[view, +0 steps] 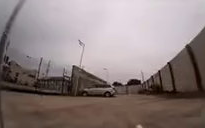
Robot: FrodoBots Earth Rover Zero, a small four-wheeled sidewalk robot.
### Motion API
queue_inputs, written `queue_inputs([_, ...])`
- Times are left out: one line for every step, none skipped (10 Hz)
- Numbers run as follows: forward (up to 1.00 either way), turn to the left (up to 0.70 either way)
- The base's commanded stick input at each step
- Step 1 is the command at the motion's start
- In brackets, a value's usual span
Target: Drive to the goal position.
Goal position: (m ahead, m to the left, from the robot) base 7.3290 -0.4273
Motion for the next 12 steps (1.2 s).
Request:
queue_inputs([0.98,0.04])
queue_inputs([0.98,0.04])
queue_inputs([0.98,0.04])
queue_inputs([0.98,0.04])
queue_inputs([0.98,0.04])
queue_inputs([0.98,0.04])
queue_inputs([0.98,0.04])
queue_inputs([0.98,0.04])
queue_inputs([0.98,0.04])
queue_inputs([0.98,0.04])
queue_inputs([0.98,0.04])
queue_inputs([0.98,0.04])
